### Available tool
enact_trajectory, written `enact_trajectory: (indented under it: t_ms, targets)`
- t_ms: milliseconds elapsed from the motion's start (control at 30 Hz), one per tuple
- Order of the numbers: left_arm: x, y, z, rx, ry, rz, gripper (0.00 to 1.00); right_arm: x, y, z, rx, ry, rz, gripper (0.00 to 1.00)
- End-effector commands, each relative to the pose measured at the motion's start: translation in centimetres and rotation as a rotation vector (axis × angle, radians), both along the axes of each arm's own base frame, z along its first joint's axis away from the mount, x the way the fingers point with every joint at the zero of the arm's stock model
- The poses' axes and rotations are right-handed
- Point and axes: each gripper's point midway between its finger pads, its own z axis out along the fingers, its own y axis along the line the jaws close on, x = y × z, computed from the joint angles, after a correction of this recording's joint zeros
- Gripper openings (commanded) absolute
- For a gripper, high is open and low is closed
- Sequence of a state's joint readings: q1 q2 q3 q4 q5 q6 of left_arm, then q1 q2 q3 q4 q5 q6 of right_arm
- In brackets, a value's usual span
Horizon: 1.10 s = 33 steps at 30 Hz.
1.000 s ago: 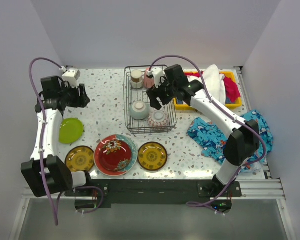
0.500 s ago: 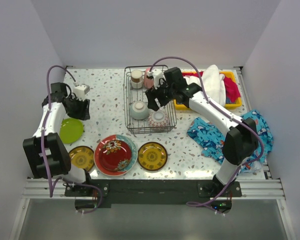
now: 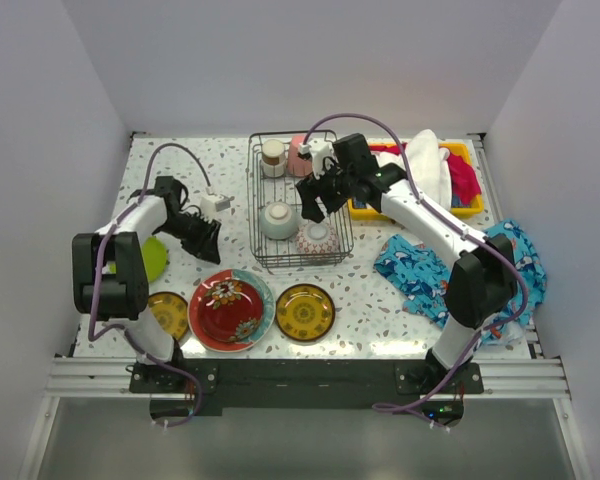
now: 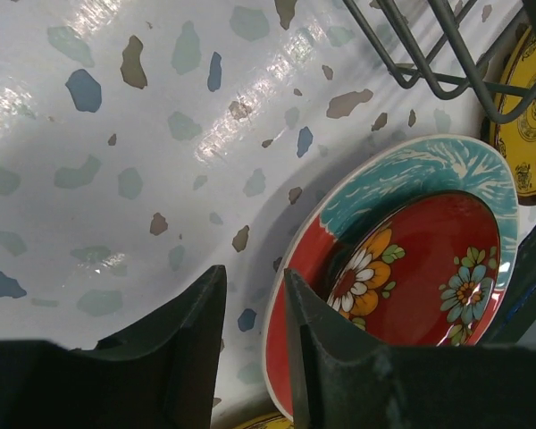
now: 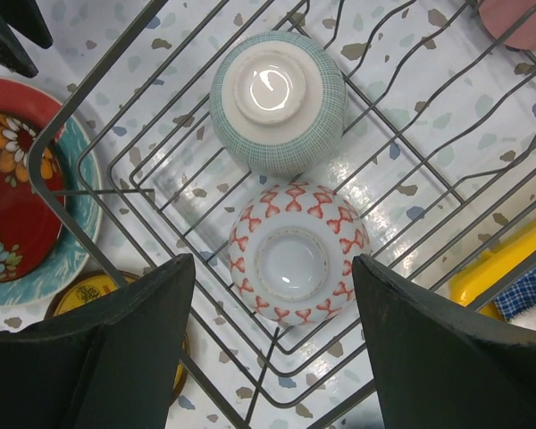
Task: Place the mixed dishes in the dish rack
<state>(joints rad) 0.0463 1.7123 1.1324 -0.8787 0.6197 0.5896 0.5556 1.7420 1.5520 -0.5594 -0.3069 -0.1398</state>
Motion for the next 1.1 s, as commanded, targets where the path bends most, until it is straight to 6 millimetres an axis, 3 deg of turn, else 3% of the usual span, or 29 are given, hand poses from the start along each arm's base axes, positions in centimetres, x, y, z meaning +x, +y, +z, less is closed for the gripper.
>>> enact_trajectory:
  t_ms: [0,133,267,367,833,1067]
  targets:
    - [0.1,-0.9,1.2,-0.065,-0.027,-0.057,0.35,0.3,0.0,1.4,0.008,-0.035,0.030,0.75]
    - [-2.1,-1.8,2.3,-0.087,0.004,-0.168,0.34,0.2,-0.1,0.9,0.005,-0.024,0.025,0.75]
    - [-4.9,-2.7,2.0,-0.079,0.074,-0.267,0.30,0.5,0.1,0.7,0.006,-0.025,0.016,0.75]
    - [-5.6,-2.4,1.2,-0.033,0.090,-0.292,0.29,0.8,0.1,0.8,0.007,-0.029,0.016,0.74]
    - [-6.7,-3.1,-1.8,0.001,0.147,-0.328,0.30,0.2,-0.6,0.3,-0.019,-0.033,0.014,0.75]
    - [-7.3,-3.0,-3.4,0.025,0.186,-0.340,0.21,-0.1,-0.9,0.2,-0.028,-0.035,0.017,0.75]
